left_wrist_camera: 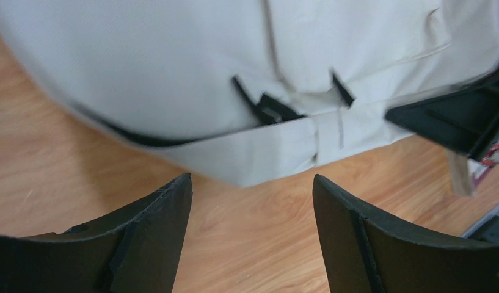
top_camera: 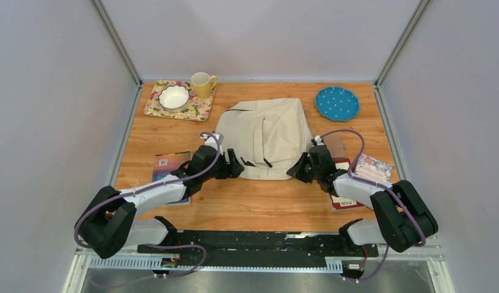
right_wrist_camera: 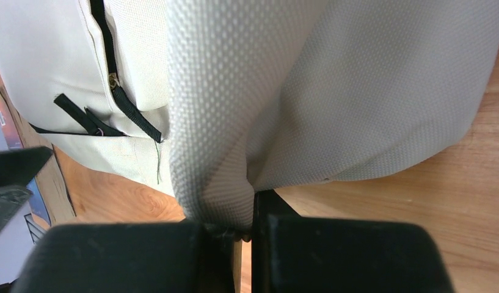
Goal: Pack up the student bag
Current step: Move the student bag to the center of the board.
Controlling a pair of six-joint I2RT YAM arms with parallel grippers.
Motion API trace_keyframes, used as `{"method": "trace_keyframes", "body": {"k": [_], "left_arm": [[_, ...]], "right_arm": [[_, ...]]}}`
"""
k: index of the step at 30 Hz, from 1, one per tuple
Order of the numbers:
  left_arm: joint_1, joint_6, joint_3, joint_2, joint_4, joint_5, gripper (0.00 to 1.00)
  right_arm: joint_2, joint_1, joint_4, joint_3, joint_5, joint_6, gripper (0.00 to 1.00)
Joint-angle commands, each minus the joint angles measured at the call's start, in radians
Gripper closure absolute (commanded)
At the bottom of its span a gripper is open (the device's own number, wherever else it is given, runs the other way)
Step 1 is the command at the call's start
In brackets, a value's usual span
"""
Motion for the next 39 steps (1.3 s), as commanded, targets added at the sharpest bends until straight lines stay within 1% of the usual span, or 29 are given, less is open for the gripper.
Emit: {"method": "trace_keyframes", "body": {"k": [1,3,4,5,8,10,12,14,15,16,17,19,21,23,29,31,32,33,35,36,37,38,39], "left_arm": [[-0.006,-0.021,-0.152,-0.149,-0.031,-0.122,0.20],[-0.006,-0.021,-0.230,-0.200,-0.083,-0.176,0.18],[-0.004,-0.019,-0.254,-0.254,-0.095,-0.222,0.17],[-0.004,-0.012,-0.274,-0.278,-0.104,-0.241,0.17],[-0.003,0.010,-0.320,-0.366,-0.155,-0.313,0.13],[-0.003,0.033,-0.321,-0.404,-0.204,-0.363,0.10],[-0.001,0.045,-0.297,-0.423,-0.282,-0.403,0.10],[-0.001,0.088,-0.280,-0.441,-0.322,-0.455,0.10],[0.000,0.099,-0.269,-0.446,-0.360,-0.480,0.07],[0.008,0.110,-0.263,-0.449,-0.379,-0.518,0.06],[0.017,0.117,-0.260,-0.452,-0.393,-0.522,0.06],[0.048,0.131,-0.261,-0.470,-0.416,-0.508,0.06],[0.071,0.162,-0.290,-0.489,-0.382,-0.491,0.05],[0.098,0.157,-0.303,-0.503,-0.376,-0.462,0.04],[0.164,0.191,-0.306,-0.477,-0.351,-0.408,0.04],[0.164,0.214,-0.308,-0.473,-0.324,-0.362,0.04],[0.164,0.228,-0.324,-0.478,-0.271,-0.339,0.04],[0.164,0.260,-0.332,-0.501,-0.240,-0.301,0.04],[0.164,0.274,-0.331,-0.532,-0.184,-0.250,0.04],[0.164,0.269,-0.324,-0.559,-0.184,-0.188,0.04],[0.164,0.259,-0.312,-0.572,-0.184,-0.158,0.04],[0.164,0.237,-0.295,-0.581,-0.137,-0.128,0.04],[0.164,0.188,-0.288,-0.585,-0.123,-0.061,0.04]], "right_arm": [[-0.002,0.014,-0.018,0.014,0.017,0.003,1.00],[0.009,0.014,-0.028,0.024,0.017,-0.001,1.00],[0.012,0.014,-0.031,0.027,0.019,-0.003,1.00],[0.020,0.012,-0.033,0.032,0.017,-0.004,1.00],[0.032,0.012,-0.037,0.037,0.013,-0.012,1.00],[0.041,0.015,-0.041,0.044,0.011,-0.014,1.00],[0.054,0.014,-0.042,0.053,0.004,-0.017,1.00],[0.058,0.015,-0.051,0.060,-0.002,-0.017,1.00],[0.060,0.015,-0.051,0.063,-0.003,-0.017,1.00],[0.063,0.018,-0.054,0.067,-0.007,-0.014,1.00],[0.063,0.018,-0.053,0.069,-0.009,-0.015,1.00],[0.067,0.018,-0.062,0.076,-0.012,-0.018,1.00],[0.071,0.018,-0.079,0.089,-0.012,-0.026,1.00],[0.075,0.020,-0.082,0.092,-0.019,-0.024,1.00],[0.077,0.020,-0.084,0.093,-0.022,-0.015,1.00],[0.072,0.020,-0.084,0.095,-0.026,-0.014,1.00],[0.072,0.018,-0.084,0.095,-0.029,-0.017,1.00],[0.071,0.018,-0.084,0.095,-0.026,-0.020,1.00],[0.069,0.020,-0.087,0.100,-0.022,-0.020,1.00],[0.071,0.020,-0.090,0.100,-0.019,-0.020,1.00],[0.072,0.020,-0.093,0.098,-0.021,-0.018,1.00],[0.072,0.020,-0.088,0.097,-0.022,-0.011,1.00],[0.075,0.018,-0.084,0.092,-0.027,-0.006,1.00]]}}
